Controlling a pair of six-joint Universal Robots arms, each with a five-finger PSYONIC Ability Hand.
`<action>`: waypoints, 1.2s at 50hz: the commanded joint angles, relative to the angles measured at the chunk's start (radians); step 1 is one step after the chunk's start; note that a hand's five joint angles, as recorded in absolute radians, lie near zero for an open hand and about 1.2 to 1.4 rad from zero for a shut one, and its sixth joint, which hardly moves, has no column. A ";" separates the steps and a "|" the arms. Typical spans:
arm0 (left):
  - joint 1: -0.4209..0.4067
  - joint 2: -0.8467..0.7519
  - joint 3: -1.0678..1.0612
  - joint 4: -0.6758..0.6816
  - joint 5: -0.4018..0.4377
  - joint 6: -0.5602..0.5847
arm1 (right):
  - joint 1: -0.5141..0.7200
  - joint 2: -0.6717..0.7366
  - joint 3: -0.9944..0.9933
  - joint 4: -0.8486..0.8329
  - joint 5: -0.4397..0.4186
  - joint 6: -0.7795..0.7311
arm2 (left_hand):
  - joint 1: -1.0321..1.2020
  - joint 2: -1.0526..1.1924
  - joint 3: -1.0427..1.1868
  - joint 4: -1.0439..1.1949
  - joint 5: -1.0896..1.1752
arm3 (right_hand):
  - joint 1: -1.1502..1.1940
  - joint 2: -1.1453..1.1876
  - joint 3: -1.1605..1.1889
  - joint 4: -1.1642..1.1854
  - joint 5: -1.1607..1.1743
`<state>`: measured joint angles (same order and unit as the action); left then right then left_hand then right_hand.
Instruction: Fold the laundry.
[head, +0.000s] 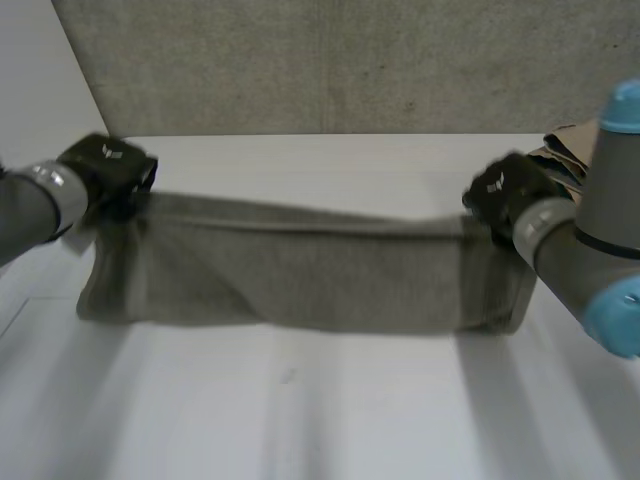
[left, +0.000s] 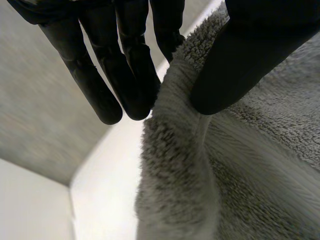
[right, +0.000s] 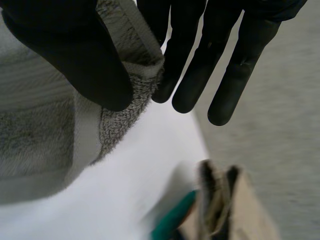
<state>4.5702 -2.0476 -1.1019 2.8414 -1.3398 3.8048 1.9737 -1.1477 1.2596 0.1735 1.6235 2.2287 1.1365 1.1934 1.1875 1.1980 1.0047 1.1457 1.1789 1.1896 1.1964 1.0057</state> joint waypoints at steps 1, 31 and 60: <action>-0.030 -0.054 0.477 0.281 -0.057 -0.246 | 0.010 0.111 -0.328 -0.514 0.110 0.262 | 0.260 0.203 0.209 0.198 0.217 | 0.251 0.217 0.207 0.200 0.216; -0.013 -0.152 -0.009 0.507 -0.042 -0.266 | -0.019 0.181 -0.051 -0.539 -0.065 0.397 | 0.260 0.203 0.209 0.198 0.217 | 0.251 0.217 0.207 0.200 0.216; -0.020 0.176 -0.561 -0.183 -0.055 0.211 | -0.182 -0.218 0.475 0.146 -0.215 -0.229 | 0.260 0.203 0.209 0.198 0.217 | 0.251 0.217 0.207 0.200 0.216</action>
<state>4.5617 -1.8797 -1.7158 2.6729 -1.3972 3.9928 1.7822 -1.3725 1.7453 0.3754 1.4380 2.0113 1.1365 1.1974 1.1917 1.2018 1.0047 1.1457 1.1790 1.1930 1.1985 1.0185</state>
